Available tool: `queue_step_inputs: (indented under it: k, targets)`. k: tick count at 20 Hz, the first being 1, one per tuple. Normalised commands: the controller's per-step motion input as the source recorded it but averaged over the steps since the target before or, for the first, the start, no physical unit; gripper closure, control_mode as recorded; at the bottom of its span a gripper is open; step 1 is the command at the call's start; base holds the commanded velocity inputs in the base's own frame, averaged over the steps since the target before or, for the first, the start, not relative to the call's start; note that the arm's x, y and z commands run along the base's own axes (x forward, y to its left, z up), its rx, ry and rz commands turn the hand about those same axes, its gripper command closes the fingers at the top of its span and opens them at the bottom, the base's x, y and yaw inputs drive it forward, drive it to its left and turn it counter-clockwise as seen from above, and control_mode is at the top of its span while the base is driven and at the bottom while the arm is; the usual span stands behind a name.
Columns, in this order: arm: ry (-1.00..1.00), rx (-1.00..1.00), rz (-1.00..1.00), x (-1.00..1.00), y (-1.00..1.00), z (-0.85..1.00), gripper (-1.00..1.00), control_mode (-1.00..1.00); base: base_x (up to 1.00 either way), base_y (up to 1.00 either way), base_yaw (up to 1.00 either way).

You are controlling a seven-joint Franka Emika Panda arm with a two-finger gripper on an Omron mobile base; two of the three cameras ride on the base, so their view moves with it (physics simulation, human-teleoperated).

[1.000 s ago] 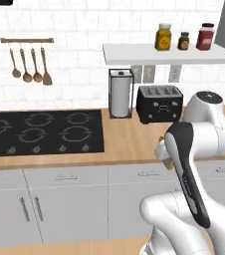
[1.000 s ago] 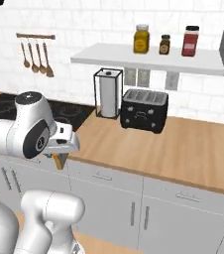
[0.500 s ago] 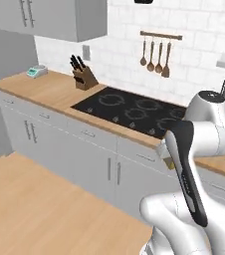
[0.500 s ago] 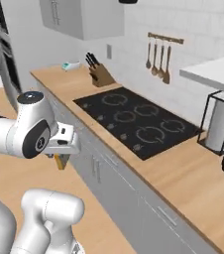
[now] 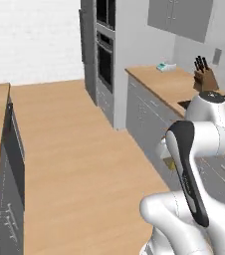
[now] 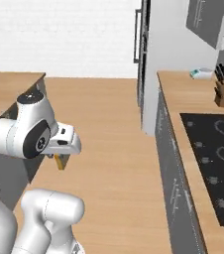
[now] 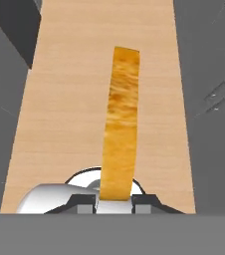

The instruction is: Start the toaster. Once the lever pops up, take the bread to the plate on the dining counter.

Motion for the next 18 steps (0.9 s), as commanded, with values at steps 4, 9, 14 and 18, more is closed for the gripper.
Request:
queue_step_inputs:
  k: [4, 9, 14, 18]
  targets:
    - [0.00, 0.00, 0.00, 0.00, 0.00, 0.00, 1.00, 1.00, 0.00, 0.00, 1.00]
    - [0.00, 0.00, 0.00, 0.00, 0.00, 0.00, 1.00, 1.00, -0.05, -0.04, 1.00]
    - [0.00, 0.00, 0.00, 0.00, 0.00, 0.00, 1.00, 1.00, -0.37, -0.09, 0.94]
    - [0.00, 0.00, 0.00, 0.00, 0.00, 0.00, 1.00, 1.00, -0.67, -0.01, 0.80]
